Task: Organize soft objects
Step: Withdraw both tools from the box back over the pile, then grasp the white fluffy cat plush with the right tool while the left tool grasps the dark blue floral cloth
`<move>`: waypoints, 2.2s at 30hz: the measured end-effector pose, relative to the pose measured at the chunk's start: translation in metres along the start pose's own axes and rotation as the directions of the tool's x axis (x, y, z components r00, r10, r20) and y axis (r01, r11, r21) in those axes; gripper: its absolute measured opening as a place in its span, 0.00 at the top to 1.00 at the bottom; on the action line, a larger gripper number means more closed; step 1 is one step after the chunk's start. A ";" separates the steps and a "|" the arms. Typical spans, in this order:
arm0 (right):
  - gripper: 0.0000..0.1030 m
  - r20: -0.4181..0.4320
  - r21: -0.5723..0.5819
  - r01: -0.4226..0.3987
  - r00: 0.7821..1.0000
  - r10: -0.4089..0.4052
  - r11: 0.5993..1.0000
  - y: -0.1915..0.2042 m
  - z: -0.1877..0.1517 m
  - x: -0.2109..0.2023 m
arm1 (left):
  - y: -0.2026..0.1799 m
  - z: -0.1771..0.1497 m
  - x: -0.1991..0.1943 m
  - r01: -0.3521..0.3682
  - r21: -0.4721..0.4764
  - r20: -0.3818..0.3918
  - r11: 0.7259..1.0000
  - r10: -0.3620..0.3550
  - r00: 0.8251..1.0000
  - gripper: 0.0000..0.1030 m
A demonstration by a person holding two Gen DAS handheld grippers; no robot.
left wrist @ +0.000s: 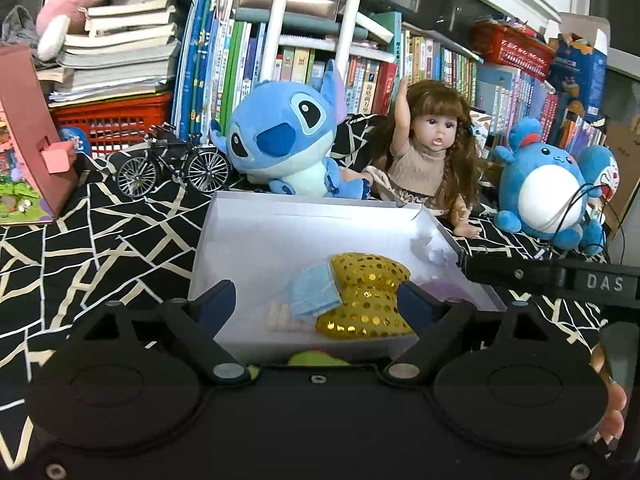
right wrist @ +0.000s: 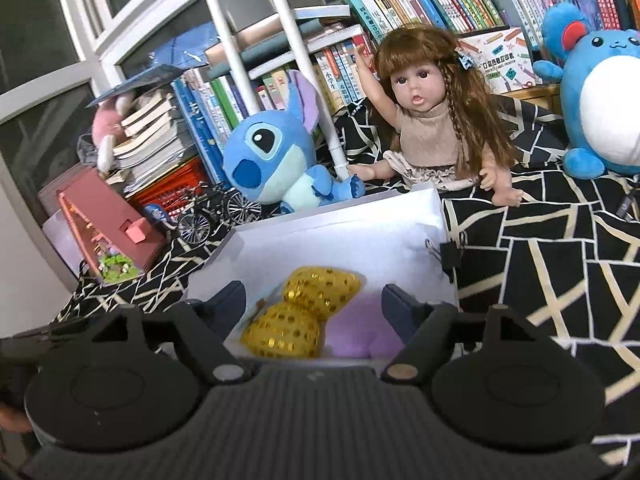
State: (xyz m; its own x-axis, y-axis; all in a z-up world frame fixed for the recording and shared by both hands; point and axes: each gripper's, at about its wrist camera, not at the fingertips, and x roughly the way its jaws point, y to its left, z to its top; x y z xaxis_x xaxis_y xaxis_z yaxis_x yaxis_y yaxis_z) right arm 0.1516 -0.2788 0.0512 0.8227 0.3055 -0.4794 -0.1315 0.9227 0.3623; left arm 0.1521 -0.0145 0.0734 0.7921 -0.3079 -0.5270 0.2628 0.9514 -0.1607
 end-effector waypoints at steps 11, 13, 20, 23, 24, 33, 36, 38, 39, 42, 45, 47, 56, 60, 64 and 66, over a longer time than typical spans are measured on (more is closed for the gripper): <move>0.14 0.037 -0.067 -0.009 0.999 0.011 0.998 0.009 -0.039 -0.045 | -0.002 -0.035 -0.044 -0.021 0.057 0.060 0.998 0.017 0.998 0.13; 0.11 0.051 -0.083 -0.004 0.999 0.009 0.997 0.011 -0.046 -0.052 | -0.001 -0.043 -0.050 -0.023 0.058 0.058 0.998 0.019 0.998 0.13; 0.09 0.077 -0.180 0.050 0.996 -0.037 0.982 0.021 -0.066 -0.070 | 0.006 -0.065 -0.066 -0.030 0.050 0.054 0.998 0.027 0.998 0.12; 0.07 0.082 -0.203 0.062 0.996 -0.046 0.977 0.024 -0.072 -0.075 | 0.008 -0.072 -0.072 -0.034 0.052 0.053 0.998 0.031 0.998 0.12; 0.07 0.084 -0.207 0.063 0.995 -0.046 0.976 0.025 -0.074 -0.077 | 0.009 -0.075 -0.074 -0.037 0.053 0.053 0.998 0.034 0.998 0.12; 0.04 0.052 -0.246 0.045 0.998 -0.033 0.968 0.035 -0.103 -0.089 | 0.021 -0.092 -0.082 -0.073 0.036 0.048 0.997 0.071 0.996 0.12; 0.03 0.038 -0.258 0.035 0.999 -0.026 0.966 0.040 -0.113 -0.089 | 0.025 -0.097 -0.083 -0.094 0.026 0.058 0.995 0.093 0.994 0.12; 0.02 0.029 -0.266 0.028 0.999 -0.021 0.964 0.043 -0.118 -0.089 | 0.029 -0.097 -0.081 -0.105 0.021 0.058 0.994 0.104 0.993 0.12; 0.02 0.024 -0.266 0.022 1.000 -0.016 0.964 0.044 -0.120 -0.089 | 0.031 -0.097 -0.080 -0.113 0.016 0.057 0.993 0.112 0.992 0.12; 0.01 0.014 -0.269 0.001 1.000 0.002 0.963 0.050 -0.126 -0.088 | 0.038 -0.095 -0.075 -0.136 -0.015 0.062 0.991 0.136 0.989 0.09; 0.00 0.006 -0.286 -0.008 1.000 0.010 0.958 0.055 -0.131 -0.086 | 0.049 -0.093 -0.069 -0.170 -0.070 0.080 0.983 0.176 0.981 0.06; 0.00 -0.002 -0.297 -0.011 1.000 0.011 0.955 0.060 -0.134 -0.083 | 0.056 -0.090 -0.064 -0.190 -0.089 0.075 0.978 0.197 0.978 0.05; 0.00 -0.007 -0.354 0.002 1.000 -0.005 0.935 0.080 -0.147 -0.070 | 0.073 -0.087 -0.038 -0.194 -0.107 0.018 0.975 0.197 0.980 0.05; 0.00 -0.009 -0.378 0.011 1.000 -0.015 0.926 0.085 -0.152 -0.065 | 0.073 -0.090 -0.030 -0.188 -0.104 -0.003 0.977 0.188 0.982 0.05; 0.00 -0.021 -0.381 0.001 1.000 -0.010 0.925 0.087 -0.154 -0.062 | 0.073 -0.092 -0.022 -0.159 -0.105 -0.030 0.982 0.157 0.987 0.06; 0.00 -0.029 -0.381 -0.008 1.000 -0.003 0.925 0.088 -0.155 -0.061 | 0.074 -0.093 -0.019 -0.140 -0.114 -0.048 0.984 0.135 0.990 0.14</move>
State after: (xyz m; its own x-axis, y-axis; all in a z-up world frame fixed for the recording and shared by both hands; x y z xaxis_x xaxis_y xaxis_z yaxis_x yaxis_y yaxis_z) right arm 0.0045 -0.1800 -0.0114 0.8068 0.3096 -0.5033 -0.3391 0.9401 0.0347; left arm 0.1049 0.0627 -0.0061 0.7933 -0.1753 -0.5830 0.0845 0.9801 -0.1798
